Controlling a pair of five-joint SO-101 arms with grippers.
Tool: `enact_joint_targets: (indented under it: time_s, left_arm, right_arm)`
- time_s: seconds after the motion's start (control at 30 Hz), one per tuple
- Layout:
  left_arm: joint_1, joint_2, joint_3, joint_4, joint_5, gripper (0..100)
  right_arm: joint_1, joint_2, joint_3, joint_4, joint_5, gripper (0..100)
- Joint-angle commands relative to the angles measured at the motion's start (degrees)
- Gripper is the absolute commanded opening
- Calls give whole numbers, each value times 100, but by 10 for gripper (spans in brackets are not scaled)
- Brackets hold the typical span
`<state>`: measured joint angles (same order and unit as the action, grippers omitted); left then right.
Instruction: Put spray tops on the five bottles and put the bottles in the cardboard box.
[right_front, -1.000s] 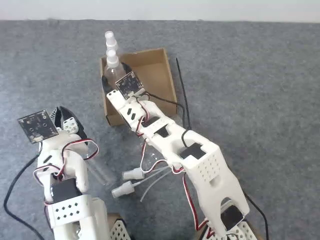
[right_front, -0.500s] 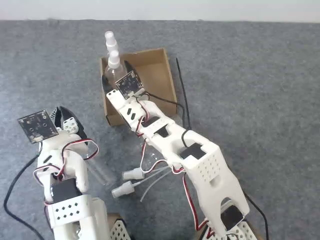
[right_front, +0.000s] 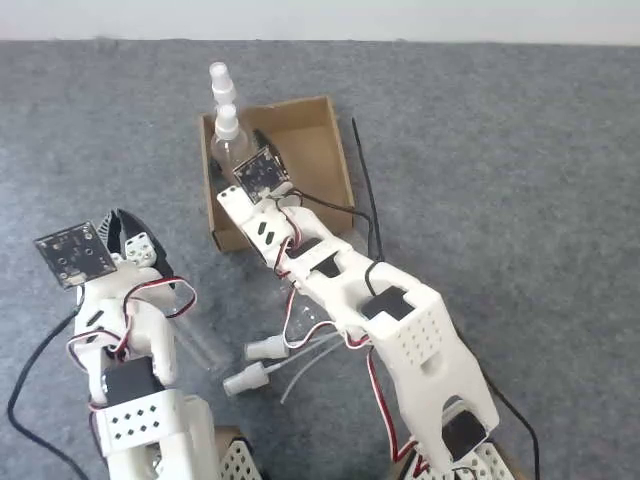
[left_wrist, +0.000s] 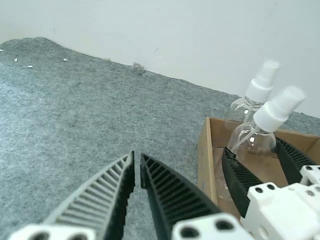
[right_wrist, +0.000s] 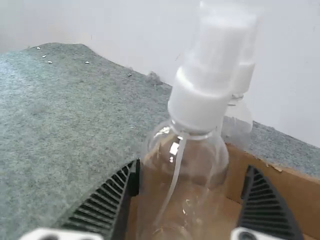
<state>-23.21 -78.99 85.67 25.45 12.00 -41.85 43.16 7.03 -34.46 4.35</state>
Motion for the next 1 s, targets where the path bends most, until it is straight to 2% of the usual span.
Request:
enact_joint_targets:
  time_s: [0.0,0.3,0.97]
  left_arm:
    - [-18,-70,-66,-299,-44,16]
    - [-26,-70,-66,-299,-44,16]
    - [-26,-79,-57,-308,-44,16]
  right_arm:
    - [-13,-681,-70,321,44,340]
    - [-13,-787,9,382,62,341]
    - [-251,-2651,2356,374,62,340]
